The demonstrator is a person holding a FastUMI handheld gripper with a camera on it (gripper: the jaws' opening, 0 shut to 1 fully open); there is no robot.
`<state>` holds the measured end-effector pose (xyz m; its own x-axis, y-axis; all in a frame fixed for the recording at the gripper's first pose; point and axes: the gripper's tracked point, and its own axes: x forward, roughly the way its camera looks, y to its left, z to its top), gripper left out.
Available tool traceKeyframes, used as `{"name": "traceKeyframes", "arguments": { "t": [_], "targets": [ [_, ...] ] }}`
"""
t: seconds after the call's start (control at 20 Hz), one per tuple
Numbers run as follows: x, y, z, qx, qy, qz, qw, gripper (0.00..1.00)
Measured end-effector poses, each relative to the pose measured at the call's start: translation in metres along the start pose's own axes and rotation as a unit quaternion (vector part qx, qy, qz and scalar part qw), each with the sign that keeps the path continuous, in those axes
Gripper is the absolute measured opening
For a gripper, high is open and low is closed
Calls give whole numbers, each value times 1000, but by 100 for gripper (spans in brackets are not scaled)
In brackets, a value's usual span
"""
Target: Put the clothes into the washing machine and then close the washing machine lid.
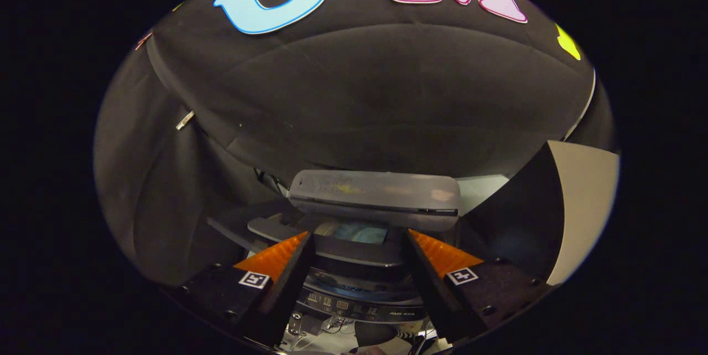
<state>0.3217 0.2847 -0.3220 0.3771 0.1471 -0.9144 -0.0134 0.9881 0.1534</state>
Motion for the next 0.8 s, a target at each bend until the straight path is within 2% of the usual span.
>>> {"name": "traceKeyframes", "arguments": {
  "t": [0.3, 0.8],
  "targets": [
    [3, -5, -18, -9, 37, -12, 999, 100],
    [-6, -3, -8, -20, -4, 8, 1000, 100]
  ]
}}
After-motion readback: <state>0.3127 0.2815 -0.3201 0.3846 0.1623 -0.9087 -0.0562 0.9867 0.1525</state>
